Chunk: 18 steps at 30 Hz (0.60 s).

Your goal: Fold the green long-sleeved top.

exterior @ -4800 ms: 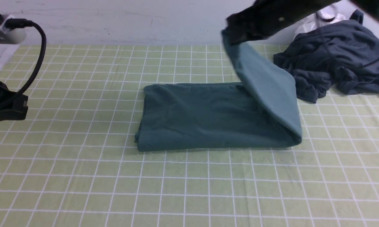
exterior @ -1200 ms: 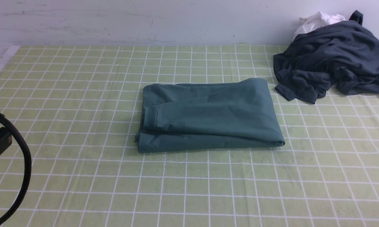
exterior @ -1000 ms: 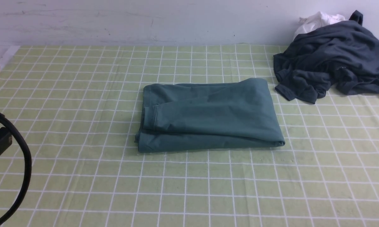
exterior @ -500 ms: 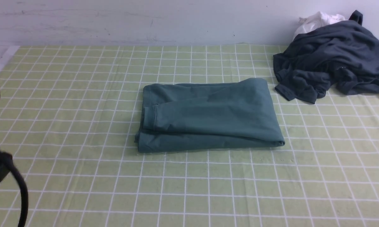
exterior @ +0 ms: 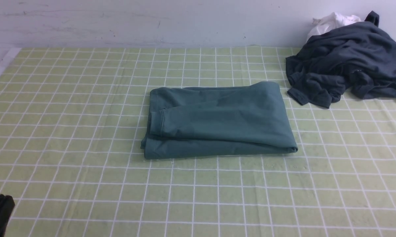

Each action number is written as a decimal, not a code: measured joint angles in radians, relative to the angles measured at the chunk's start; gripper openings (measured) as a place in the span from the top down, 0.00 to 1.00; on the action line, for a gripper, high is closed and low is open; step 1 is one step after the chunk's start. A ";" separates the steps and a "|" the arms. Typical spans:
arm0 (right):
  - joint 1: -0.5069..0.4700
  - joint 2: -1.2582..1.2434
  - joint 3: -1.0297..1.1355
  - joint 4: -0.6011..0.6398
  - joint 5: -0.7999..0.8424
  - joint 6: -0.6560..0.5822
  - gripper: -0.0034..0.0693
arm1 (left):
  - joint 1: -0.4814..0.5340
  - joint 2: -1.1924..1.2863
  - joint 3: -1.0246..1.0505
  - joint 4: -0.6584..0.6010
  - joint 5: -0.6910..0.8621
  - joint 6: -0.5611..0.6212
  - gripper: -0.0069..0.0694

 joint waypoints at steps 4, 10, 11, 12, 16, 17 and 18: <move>0.000 0.000 0.000 0.000 0.000 0.000 0.96 | -0.001 -0.001 0.035 0.057 -0.023 -0.052 0.91; 0.000 0.000 0.000 0.000 0.000 0.000 0.96 | 0.012 -0.002 0.035 0.228 -0.131 -0.191 0.91; 0.000 0.000 0.000 0.000 0.000 0.000 0.96 | 0.025 -0.002 0.035 0.279 -0.144 -0.241 0.91; 0.000 0.000 0.000 0.000 0.000 0.000 0.96 | 0.040 -0.002 0.035 0.331 -0.149 -0.296 0.91; 0.000 0.000 0.000 0.000 0.001 0.000 0.96 | 0.084 -0.018 0.035 0.517 -0.095 -0.510 0.91; 0.000 0.000 0.000 0.000 0.001 0.000 0.96 | 0.089 -0.031 0.035 0.558 -0.063 -0.550 0.91; 0.000 0.000 0.000 0.000 0.001 0.000 0.96 | 0.090 -0.047 0.035 0.592 -0.005 -0.605 0.91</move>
